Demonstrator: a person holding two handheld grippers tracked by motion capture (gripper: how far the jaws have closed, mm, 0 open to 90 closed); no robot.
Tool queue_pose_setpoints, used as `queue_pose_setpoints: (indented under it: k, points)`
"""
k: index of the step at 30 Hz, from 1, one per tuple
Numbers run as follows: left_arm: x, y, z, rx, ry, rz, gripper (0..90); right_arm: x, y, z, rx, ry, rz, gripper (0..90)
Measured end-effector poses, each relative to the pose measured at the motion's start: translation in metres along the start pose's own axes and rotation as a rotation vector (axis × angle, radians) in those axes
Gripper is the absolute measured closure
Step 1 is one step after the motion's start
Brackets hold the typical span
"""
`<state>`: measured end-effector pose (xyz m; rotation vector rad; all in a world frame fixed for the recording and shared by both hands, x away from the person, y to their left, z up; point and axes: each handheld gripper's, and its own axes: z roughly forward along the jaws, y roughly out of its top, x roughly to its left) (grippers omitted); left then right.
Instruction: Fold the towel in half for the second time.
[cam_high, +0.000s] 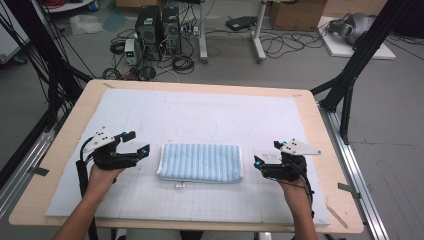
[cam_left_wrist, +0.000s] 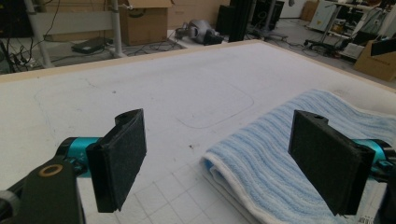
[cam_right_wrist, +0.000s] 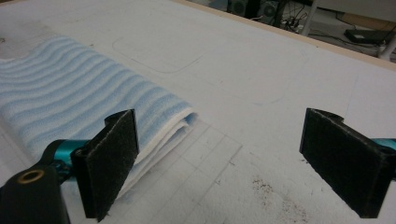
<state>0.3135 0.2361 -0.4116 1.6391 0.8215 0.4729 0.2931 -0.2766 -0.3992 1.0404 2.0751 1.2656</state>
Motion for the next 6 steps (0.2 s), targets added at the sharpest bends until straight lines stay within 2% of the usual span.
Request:
queue_pose_setpoints:
  k: [6]
  points:
    - [0.0003, -0.0008, 0.0019, 0.007, -0.002, -0.002, 19.6, -0.0004, -0.0005, 0.0006, -0.001, 0.003, 0.008, 11.0]
